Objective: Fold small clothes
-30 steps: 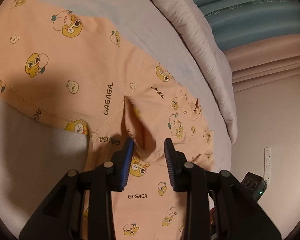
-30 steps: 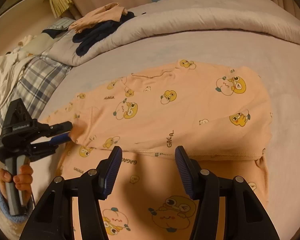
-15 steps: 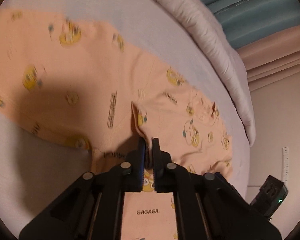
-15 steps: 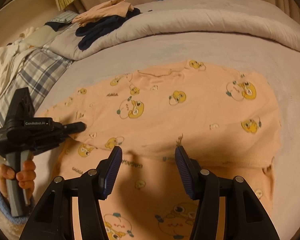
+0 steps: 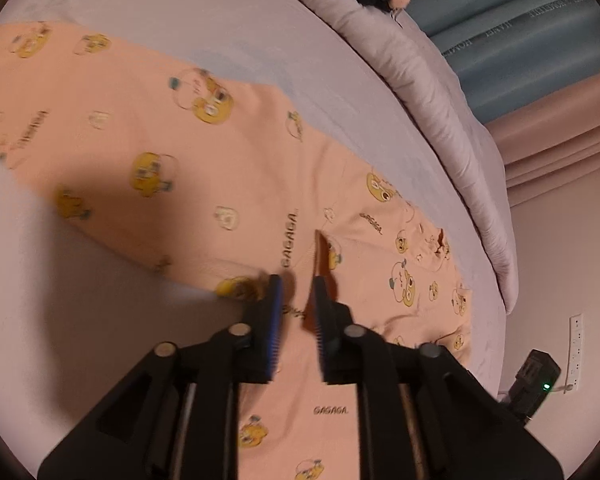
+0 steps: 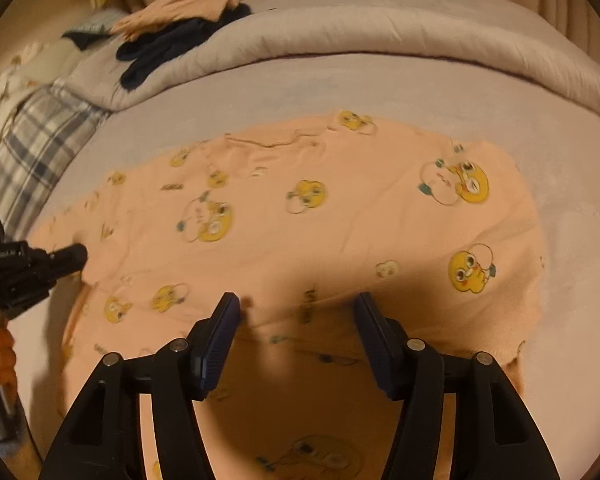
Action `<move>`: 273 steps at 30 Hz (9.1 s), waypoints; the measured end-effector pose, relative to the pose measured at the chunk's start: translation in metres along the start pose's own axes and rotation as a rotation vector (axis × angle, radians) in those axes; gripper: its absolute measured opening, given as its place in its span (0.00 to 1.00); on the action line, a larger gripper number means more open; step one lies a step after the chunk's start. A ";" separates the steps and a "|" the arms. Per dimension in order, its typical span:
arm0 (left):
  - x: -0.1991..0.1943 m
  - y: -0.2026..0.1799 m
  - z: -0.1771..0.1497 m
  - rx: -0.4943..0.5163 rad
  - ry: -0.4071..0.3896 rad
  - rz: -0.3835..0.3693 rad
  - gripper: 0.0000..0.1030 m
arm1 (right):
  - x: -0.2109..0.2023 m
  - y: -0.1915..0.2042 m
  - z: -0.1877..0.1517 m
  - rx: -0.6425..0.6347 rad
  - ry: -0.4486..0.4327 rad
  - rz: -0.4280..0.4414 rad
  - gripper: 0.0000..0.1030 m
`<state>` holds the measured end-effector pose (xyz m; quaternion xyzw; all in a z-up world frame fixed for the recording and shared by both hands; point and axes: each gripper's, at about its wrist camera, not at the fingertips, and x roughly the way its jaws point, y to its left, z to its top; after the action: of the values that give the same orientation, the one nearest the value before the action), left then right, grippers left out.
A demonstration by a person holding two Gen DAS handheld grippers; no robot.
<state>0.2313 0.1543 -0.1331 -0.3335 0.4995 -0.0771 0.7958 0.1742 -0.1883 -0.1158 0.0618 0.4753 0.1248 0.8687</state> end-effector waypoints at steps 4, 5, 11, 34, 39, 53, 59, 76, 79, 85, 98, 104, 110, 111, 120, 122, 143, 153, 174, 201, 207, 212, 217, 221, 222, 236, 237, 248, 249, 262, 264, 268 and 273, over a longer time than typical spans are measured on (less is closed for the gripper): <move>-0.028 0.013 0.001 -0.013 -0.057 0.005 0.36 | -0.010 0.025 0.002 -0.053 -0.045 0.067 0.58; -0.035 0.019 0.002 -0.021 -0.071 0.013 0.37 | -0.008 0.036 0.002 -0.086 -0.047 0.079 0.58; -0.063 0.071 0.012 -0.149 -0.124 0.048 0.37 | 0.017 0.097 0.009 -0.239 -0.068 0.132 0.46; -0.106 0.193 0.079 -0.546 -0.425 0.073 0.37 | -0.011 0.095 0.009 -0.276 -0.081 0.171 0.40; -0.122 0.205 0.085 -0.580 -0.469 0.127 0.33 | -0.008 0.080 0.009 -0.226 -0.069 0.140 0.40; -0.140 0.081 0.089 -0.126 -0.499 0.168 0.03 | -0.014 0.054 -0.006 -0.145 -0.056 0.118 0.40; -0.114 -0.002 0.070 0.062 -0.432 0.089 0.03 | -0.018 0.040 -0.006 -0.102 -0.069 0.127 0.40; 0.054 -0.209 -0.072 0.577 -0.054 0.009 0.09 | -0.087 -0.128 -0.047 0.299 -0.197 0.023 0.40; 0.085 -0.216 -0.097 0.631 0.070 0.034 0.25 | -0.082 -0.130 -0.051 0.327 -0.187 0.051 0.41; 0.066 -0.195 -0.091 0.598 0.085 -0.046 0.54 | -0.075 -0.116 -0.042 0.296 -0.187 0.102 0.42; 0.003 -0.058 -0.037 0.262 -0.053 0.071 0.54 | -0.014 -0.069 -0.016 0.291 -0.060 0.267 0.43; -0.004 -0.035 -0.045 0.212 -0.048 0.084 0.54 | 0.004 -0.061 -0.010 0.273 -0.023 0.198 0.37; -0.023 -0.011 -0.037 0.162 -0.066 0.078 0.54 | -0.016 -0.051 -0.005 0.192 -0.108 0.163 0.07; -0.025 -0.009 -0.036 0.158 -0.069 0.079 0.54 | -0.025 -0.050 -0.003 0.171 -0.137 0.141 0.07; -0.028 -0.006 -0.036 0.147 -0.063 0.082 0.54 | -0.056 -0.090 0.010 0.175 -0.216 -0.022 0.07; -0.024 -0.012 -0.037 0.161 -0.054 0.082 0.54 | -0.048 -0.094 0.008 0.165 -0.191 -0.072 0.07; -0.009 -0.023 -0.043 0.202 -0.005 0.095 0.54 | -0.007 -0.110 0.011 0.192 -0.073 -0.026 0.14; -0.029 -0.021 -0.071 0.220 -0.004 0.090 0.54 | -0.015 -0.086 -0.008 0.065 -0.077 -0.045 0.14; -0.089 0.043 -0.179 0.176 0.095 0.029 0.58 | -0.101 -0.108 -0.121 0.181 -0.021 0.071 0.40; -0.095 0.071 -0.208 0.055 0.269 -0.239 0.57 | -0.090 -0.116 -0.174 0.233 0.199 0.398 0.40; -0.096 0.070 -0.205 0.041 0.257 -0.265 0.56 | -0.085 -0.115 -0.168 0.230 0.195 0.416 0.40; -0.097 0.069 -0.212 0.077 0.277 -0.261 0.51 | -0.089 -0.116 -0.173 0.207 0.205 0.427 0.40; -0.090 0.058 -0.211 0.117 0.247 -0.123 0.05 | -0.090 -0.103 -0.171 0.156 0.196 0.377 0.28; -0.096 0.042 -0.208 0.161 0.193 -0.114 0.05 | -0.095 -0.093 -0.165 0.100 0.173 0.346 0.11; -0.097 0.040 -0.205 0.162 0.183 -0.128 0.05 | -0.099 -0.091 -0.163 0.092 0.156 0.356 0.11; -0.101 0.003 -0.138 0.099 0.030 -0.348 0.04 | -0.119 -0.088 -0.095 0.157 -0.124 0.526 0.11; -0.098 0.001 -0.131 0.087 0.034 -0.353 0.03 | -0.119 -0.087 -0.091 0.153 -0.127 0.531 0.11; -0.085 0.006 -0.129 0.115 0.101 -0.306 0.02 | -0.104 -0.128 -0.130 0.280 0.128 0.363 0.53; -0.084 0.011 -0.131 0.116 0.106 -0.266 0.02 | -0.104 -0.130 -0.138 0.287 0.152 0.366 0.53; -0.078 0.051 -0.139 0.030 0.200 -0.286 0.47 | -0.092 -0.114 -0.165 0.241 0.274 0.444 0.53; -0.073 0.048 -0.142 0.030 0.215 -0.281 0.49 | -0.092 -0.110 -0.168 0.222 0.278 0.450 0.53; -0.065 0.044 -0.141 0.010 0.231 -0.277 0.49 | -0.092 -0.111 -0.171 0.233 0.271 0.464 0.53; -0.061 0.031 -0.134 0.040 0.222 -0.256 0.46 | -0.091 -0.106 -0.170 0.205 0.263 0.463 0.53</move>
<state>0.0812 0.1452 -0.1442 -0.3676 0.5363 -0.2241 0.7259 0.0009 -0.3171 -0.1573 0.2397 0.5673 0.2778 0.7373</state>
